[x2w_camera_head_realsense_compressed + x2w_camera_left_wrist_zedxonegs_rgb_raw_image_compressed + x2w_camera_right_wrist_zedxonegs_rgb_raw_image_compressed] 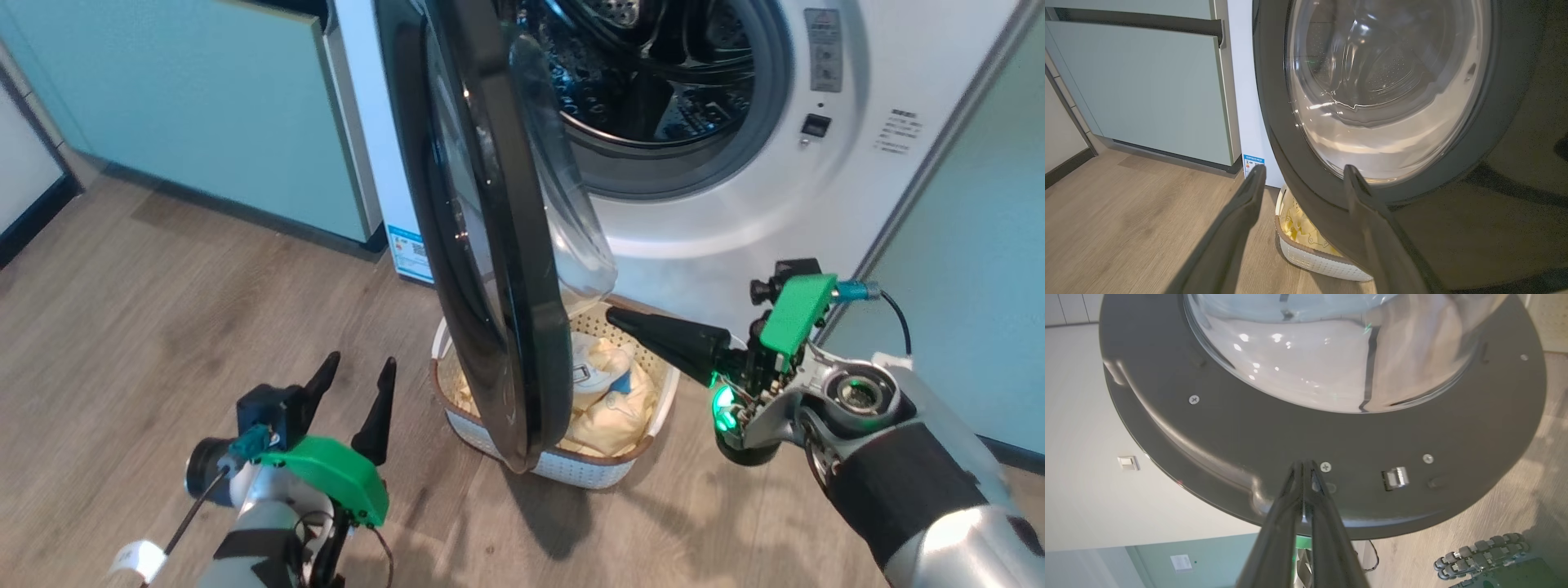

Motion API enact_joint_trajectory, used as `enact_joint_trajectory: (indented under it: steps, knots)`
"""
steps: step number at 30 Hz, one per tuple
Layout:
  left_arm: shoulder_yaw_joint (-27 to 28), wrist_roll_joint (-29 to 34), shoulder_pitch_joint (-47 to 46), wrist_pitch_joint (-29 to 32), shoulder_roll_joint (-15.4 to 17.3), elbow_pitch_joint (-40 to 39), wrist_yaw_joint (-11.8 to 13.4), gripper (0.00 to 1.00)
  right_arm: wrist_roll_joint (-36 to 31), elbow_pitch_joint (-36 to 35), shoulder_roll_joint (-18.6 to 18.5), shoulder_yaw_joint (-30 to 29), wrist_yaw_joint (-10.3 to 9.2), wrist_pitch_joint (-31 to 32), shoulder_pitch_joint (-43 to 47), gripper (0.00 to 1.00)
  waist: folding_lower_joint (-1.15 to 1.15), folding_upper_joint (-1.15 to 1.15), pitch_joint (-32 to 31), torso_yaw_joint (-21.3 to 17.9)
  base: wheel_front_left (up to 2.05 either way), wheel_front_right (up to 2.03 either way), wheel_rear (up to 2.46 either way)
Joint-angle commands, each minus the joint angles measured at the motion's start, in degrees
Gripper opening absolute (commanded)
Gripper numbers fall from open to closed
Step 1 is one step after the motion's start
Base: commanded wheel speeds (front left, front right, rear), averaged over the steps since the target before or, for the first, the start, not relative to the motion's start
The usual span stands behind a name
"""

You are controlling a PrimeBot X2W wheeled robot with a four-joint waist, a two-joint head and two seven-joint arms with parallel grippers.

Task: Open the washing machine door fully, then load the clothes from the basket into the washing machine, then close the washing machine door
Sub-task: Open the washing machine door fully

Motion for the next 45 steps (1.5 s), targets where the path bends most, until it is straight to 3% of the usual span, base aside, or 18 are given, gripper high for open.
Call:
enact_joint_trajectory:
  steps: [1, 4, 5, 6, 7, 15, 24, 34, 45]
  knots:
    - [2.49, -0.35, -1.63, -0.37, 1.64, -1.75, -0.05, 1.0, -0.79, -2.32, 0.85, -1.17, -0.15, -0.65, -0.68, 0.09, 0.0, 0.0, -0.26, -0.59, 0.0, 0.0, 0.0]
    - [2.63, -0.55, -1.66, -0.37, 2.25, -1.93, -0.05, 1.0, -2.2, -3.39, 0.85, -2.83, -0.15, -1.12, 0.57, 0.45, 0.0, 0.0, -0.52, -1.59, 0.0, 0.0, 0.0]
    - [2.72, -0.59, -1.64, -0.37, 2.5, -1.98, -0.05, 1.0, -2.73, -3.82, 0.85, -3.38, -0.15, -1.32, 1.0, 0.76, 0.0, 0.0, -0.59, -1.95, 0.0, 0.0, 0.0]
    - [2.72, -0.59, -1.64, -0.37, 2.5, -1.98, -0.05, 1.0, -2.73, -3.82, 0.85, -3.38, -0.15, -1.32, 1.0, 0.76, 0.0, 0.0, -0.59, -1.95, 0.0, 0.0, 0.0]
    - [2.79, -0.65, -1.65, -0.37, 2.8, -2.01, -0.05, 1.0, -3.26, -4.24, 0.85, -3.94, -0.15, -1.56, 1.44, 0.98, 0.0, 0.0, -0.64, -2.32, 0.0, 0.0, 0.0]
    - [3.68, -2.15, -2.19, -0.37, 5.26, -2.07, -0.05, 1.0, -9.6, -9.68, 0.66, -9.35, -0.15, -4.92, 6.01, 1.0, 0.0, 0.0, -1.1, -5.51, 0.0, 0.0, 0.0]
    - [5.32, -4.1, -2.23, -0.37, 7.8, -1.81, -0.05, 1.0, -20.44, -18.43, -2.51, -11.97, -0.15, -14.5, 12.31, 1.0, 0.0, 0.0, -1.78, -9.36, 0.0, 0.0, 0.0]
    - [6.76, -4.88, -1.9, -0.37, 9.45, -1.86, -0.05, 1.0, -26.41, -22.14, -8.84, -10.09, -0.15, -28.86, 17.29, 1.0, 0.0, 0.0, -2.79, -12.9, 0.0, 0.0, 0.0]
    - [8.04, -4.32, -0.37, -0.37, 9.14, -2.69, -0.05, 1.0, -33.03, -20.59, -16.62, -3.16, -0.15, -48.34, 19.36, 1.0, 0.0, 0.0, -3.6, -15.32, 0.0, 0.0, 0.0]
